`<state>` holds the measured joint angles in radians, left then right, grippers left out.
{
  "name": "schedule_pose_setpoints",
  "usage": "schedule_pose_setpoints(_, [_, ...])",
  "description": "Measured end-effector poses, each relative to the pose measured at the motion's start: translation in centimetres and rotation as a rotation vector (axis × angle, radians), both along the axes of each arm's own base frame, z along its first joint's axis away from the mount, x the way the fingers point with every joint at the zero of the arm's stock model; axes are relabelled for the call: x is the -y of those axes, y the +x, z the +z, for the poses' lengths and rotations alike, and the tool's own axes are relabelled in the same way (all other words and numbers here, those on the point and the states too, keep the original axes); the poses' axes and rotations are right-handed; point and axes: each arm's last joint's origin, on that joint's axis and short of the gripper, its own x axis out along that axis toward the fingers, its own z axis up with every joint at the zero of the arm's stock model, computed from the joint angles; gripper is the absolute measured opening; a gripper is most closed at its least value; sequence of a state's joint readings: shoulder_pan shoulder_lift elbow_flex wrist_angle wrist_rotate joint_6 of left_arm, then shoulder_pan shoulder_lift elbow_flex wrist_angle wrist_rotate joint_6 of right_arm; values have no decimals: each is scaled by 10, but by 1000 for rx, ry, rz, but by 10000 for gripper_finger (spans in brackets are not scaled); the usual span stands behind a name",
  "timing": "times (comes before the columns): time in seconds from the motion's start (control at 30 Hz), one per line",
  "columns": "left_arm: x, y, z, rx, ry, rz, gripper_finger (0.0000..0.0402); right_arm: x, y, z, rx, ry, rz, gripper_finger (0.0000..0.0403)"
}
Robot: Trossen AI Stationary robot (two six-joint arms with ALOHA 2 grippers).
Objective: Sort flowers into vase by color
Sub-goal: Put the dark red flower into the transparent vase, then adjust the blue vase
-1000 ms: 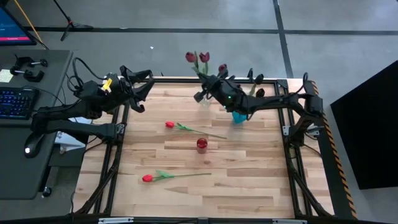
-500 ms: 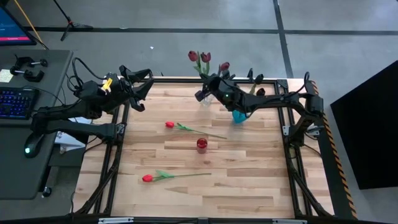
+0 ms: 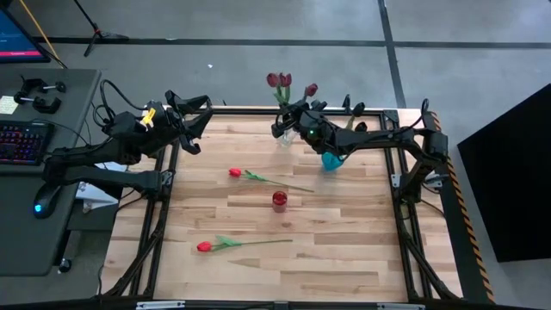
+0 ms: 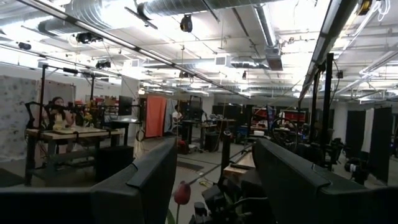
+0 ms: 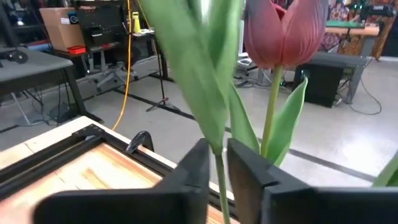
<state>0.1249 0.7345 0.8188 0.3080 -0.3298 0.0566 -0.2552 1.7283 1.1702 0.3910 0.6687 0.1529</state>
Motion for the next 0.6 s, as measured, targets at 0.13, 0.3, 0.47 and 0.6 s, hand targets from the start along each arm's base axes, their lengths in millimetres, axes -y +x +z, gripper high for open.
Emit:
schedule_pose_setpoints(0.13, [0, 0, 0, 0, 0, 0, 207, -2, 0, -3, -22, 11, 4, 116])
schedule_pose_setpoints(0.3, [0, 0, 0, 0, 0, 0, 207, -7, -2, -4, -39, 48, -7, 204])
schedule_pose_setpoints(0.47, [0, 0, 0, -4, 7, 3, 207, -12, -13, 9, -27, 94, 2, 259])
schedule_pose_setpoints(0.6, [0, 0, 0, -14, 26, 11, 207, -17, -26, 23, -35, 150, 81, 272])
